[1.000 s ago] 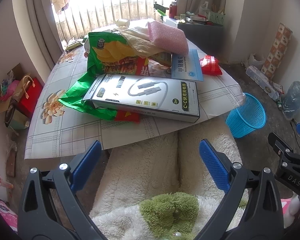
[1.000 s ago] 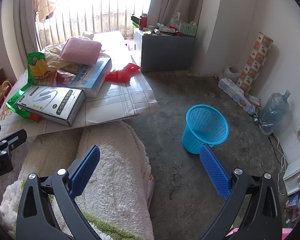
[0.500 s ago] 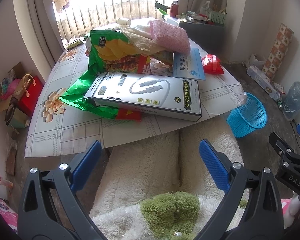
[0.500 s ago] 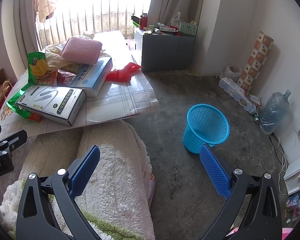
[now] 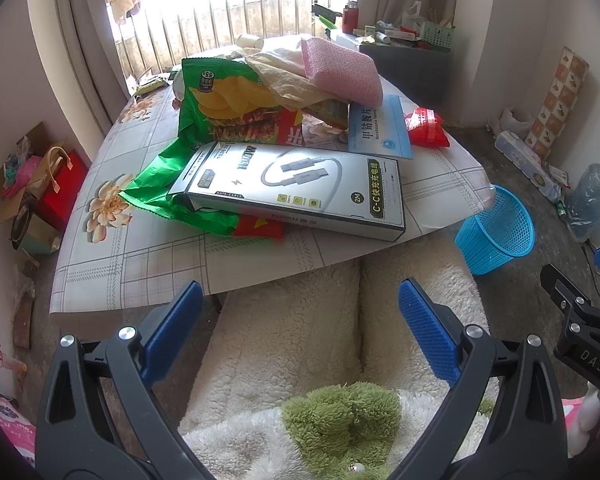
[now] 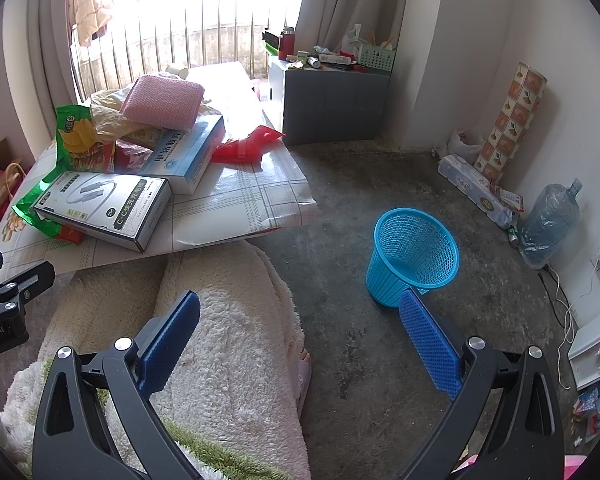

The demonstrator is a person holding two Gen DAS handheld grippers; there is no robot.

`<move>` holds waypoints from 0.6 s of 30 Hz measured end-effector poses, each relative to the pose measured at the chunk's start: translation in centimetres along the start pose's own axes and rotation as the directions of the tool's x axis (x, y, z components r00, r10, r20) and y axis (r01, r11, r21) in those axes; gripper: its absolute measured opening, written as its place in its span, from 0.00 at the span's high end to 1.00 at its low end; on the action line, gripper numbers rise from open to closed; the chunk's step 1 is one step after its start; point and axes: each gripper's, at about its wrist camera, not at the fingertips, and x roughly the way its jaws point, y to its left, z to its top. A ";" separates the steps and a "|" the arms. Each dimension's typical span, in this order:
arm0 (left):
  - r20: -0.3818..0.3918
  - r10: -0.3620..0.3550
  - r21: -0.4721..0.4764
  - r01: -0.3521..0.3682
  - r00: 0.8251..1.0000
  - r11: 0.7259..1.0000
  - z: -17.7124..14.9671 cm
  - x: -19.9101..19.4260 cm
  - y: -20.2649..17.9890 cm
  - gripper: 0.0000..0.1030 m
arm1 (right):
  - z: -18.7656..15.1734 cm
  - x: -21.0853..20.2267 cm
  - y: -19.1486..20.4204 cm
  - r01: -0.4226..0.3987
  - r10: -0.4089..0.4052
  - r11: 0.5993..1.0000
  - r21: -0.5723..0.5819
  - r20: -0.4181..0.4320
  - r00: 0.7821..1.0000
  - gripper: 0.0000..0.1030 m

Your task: Collect trash

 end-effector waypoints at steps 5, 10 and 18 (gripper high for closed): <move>0.000 0.001 0.000 -0.001 1.000 1.000 0.0 0.0 0.0 0.08 | 0.0 0.0 0.0 0.000 0.000 1.000 0.000 -0.001 1.000 0.06; -0.003 0.001 -0.002 -0.001 1.000 1.000 -0.2 0.1 0.2 0.08 | -0.1 0.0 0.0 -0.002 0.002 1.000 0.002 0.000 1.000 0.06; -0.010 0.003 -0.007 -0.003 1.000 1.000 -0.3 0.3 0.3 0.08 | -0.1 0.0 0.0 -0.002 0.002 1.000 0.002 0.000 1.000 0.06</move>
